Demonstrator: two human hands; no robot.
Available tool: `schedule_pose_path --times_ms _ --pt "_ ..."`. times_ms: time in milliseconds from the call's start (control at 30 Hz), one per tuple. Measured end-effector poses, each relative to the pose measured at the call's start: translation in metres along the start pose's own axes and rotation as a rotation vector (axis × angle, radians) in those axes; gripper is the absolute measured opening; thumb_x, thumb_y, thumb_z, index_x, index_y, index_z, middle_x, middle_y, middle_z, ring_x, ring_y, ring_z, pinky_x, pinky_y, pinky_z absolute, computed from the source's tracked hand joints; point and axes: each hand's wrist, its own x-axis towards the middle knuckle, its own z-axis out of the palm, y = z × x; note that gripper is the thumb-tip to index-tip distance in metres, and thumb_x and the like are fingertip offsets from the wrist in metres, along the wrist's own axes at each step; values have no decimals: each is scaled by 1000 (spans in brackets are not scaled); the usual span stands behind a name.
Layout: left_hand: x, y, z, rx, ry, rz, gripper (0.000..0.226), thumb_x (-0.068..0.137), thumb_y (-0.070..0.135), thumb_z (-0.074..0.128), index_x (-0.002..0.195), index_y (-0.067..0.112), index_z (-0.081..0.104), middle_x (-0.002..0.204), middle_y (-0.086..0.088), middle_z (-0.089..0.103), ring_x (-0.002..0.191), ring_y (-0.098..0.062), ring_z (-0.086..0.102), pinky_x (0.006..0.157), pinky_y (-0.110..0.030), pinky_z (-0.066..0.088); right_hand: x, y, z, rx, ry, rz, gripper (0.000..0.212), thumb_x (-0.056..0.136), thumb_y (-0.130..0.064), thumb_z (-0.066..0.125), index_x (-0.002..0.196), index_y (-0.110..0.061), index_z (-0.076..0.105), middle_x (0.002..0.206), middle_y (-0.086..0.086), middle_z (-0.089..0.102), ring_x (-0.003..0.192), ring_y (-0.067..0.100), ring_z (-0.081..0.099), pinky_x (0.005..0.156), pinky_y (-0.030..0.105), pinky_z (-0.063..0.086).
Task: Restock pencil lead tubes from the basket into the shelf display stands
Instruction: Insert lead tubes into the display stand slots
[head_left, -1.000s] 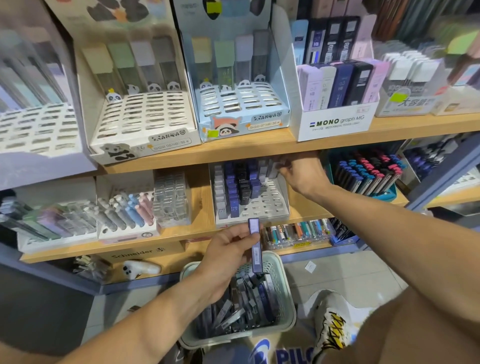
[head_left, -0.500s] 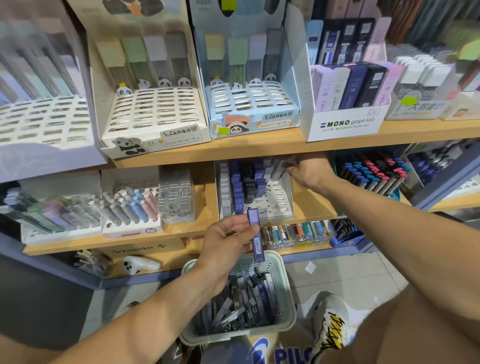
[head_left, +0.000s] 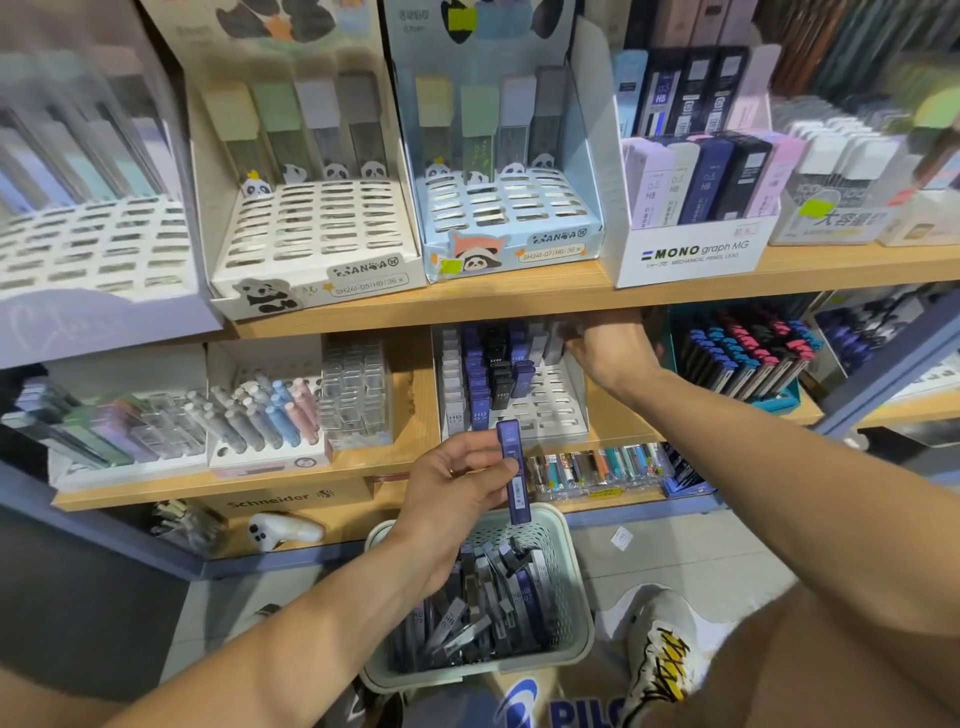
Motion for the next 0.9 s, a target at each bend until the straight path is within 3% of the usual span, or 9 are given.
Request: schedule_pose_path --times_ms 267,333,400,467,533,600,667,767,900 --pt "1 3 -2 -9 28 5 31 83 1 82 112 10 75 108 -10 78 103 -23 74 91 -33 61 -23 -11 -12 -147 140 -103 10 91 2 55 86 -4 61 84 15 65 75 37 61 61 36 46" --pt "2 3 -3 -22 26 3 29 84 1 81 111 9 75 102 -7 79 96 -18 75 84 -28 61 -34 -21 -19 -138 186 -88 13 90 2 55 81 -5 60 77 11 64 71 34 62 60 33 42" --pt "2 5 -4 -84 5 -27 26 86 0 78 110 9 75 94 -3 80 85 -10 74 73 -21 59 -51 -31 -24 55 105 -26 15 93 -2 56 81 -9 63 80 3 66 71 21 62 64 29 47" --pt "2 6 -5 -147 -24 -68 23 88 -1 74 108 10 76 96 -4 80 83 -8 74 72 -21 58 -72 -41 -29 364 -94 16 18 91 1 63 95 -15 68 92 -5 69 77 5 62 67 13 50" --pt "2 7 -7 -180 -58 -110 22 90 -1 71 109 8 77 105 -9 80 88 -13 73 78 -26 58 -91 -44 -26 597 -344 12 32 87 6 72 107 -20 71 104 -5 72 87 6 67 71 11 52" --pt "2 5 -9 -191 -82 -144 24 90 0 70 112 5 77 110 -13 79 94 -19 71 82 -30 57 -101 -41 -19 744 -488 -32 35 85 10 73 108 -16 74 108 6 75 98 17 72 82 21 58" --pt "2 2 -11 -207 -101 -170 24 89 2 70 112 3 78 111 -18 78 91 -22 72 76 -28 60 -104 -34 -14 768 -464 -75 30 83 9 75 104 -12 76 102 9 78 100 21 74 90 27 59" --pt "-1 2 -13 -260 -104 -197 31 84 10 73 113 0 76 110 -22 77 86 -22 75 76 -26 64 -107 -28 -15 814 -460 -56 25 82 7 76 106 1 75 86 8 77 82 9 73 80 18 55" --pt "-5 1 -12 -236 -54 -215 25 92 19 71 113 5 73 108 -19 78 93 -24 75 80 -27 64 -106 -24 -22 766 -411 15 21 84 3 78 104 1 75 65 8 40 55 5 52 62 16 51"
